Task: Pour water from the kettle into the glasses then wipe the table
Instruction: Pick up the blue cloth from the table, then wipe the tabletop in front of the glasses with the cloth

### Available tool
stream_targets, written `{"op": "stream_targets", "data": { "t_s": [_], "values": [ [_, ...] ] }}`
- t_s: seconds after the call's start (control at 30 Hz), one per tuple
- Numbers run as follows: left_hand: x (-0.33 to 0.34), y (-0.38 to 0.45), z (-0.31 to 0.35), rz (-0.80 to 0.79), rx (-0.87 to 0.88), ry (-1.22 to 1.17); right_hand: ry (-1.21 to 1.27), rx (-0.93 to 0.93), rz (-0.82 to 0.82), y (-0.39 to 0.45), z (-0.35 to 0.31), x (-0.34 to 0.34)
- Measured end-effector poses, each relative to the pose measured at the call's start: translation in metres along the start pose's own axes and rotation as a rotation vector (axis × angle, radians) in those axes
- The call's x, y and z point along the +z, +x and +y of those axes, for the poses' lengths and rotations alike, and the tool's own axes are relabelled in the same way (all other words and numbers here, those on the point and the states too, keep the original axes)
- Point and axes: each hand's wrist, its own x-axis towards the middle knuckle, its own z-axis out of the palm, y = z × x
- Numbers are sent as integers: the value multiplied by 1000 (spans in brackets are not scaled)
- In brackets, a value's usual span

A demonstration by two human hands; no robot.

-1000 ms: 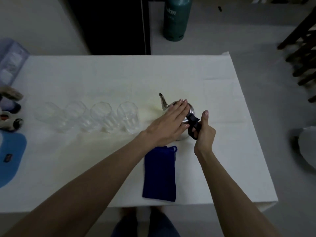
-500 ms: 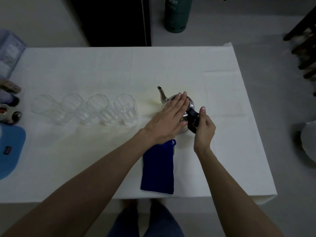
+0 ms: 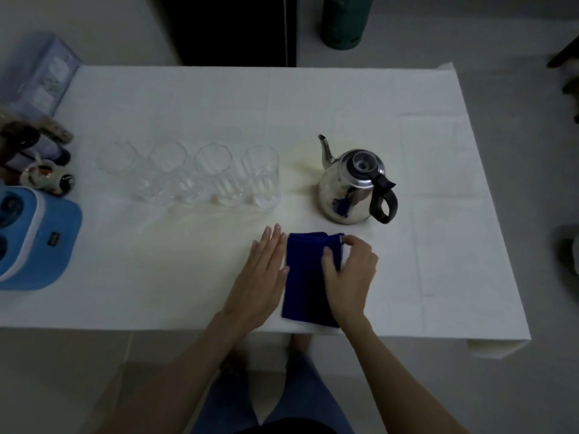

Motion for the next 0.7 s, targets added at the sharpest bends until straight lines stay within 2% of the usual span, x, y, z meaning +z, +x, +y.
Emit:
{"op": "stream_targets", "data": {
  "t_s": [0.07,0.23,0.47,0.6,0.7],
  "values": [
    [8,-28,-17,1,-52,12,-208,-74,-80,-20,-2,17],
    [18,-86,-61,-26,-157,34,-521,-24,-164,-56,4,62],
    [30,-117,-115,-47,-108,105,-608,40,45,-64,3,93],
    [37,-119,-122,-12,-64,117,-604,59,99,-59,-3,100],
    [33,-123,-125,14,-51,107,-560,42,213,-71,-1,100]
  ]
}}
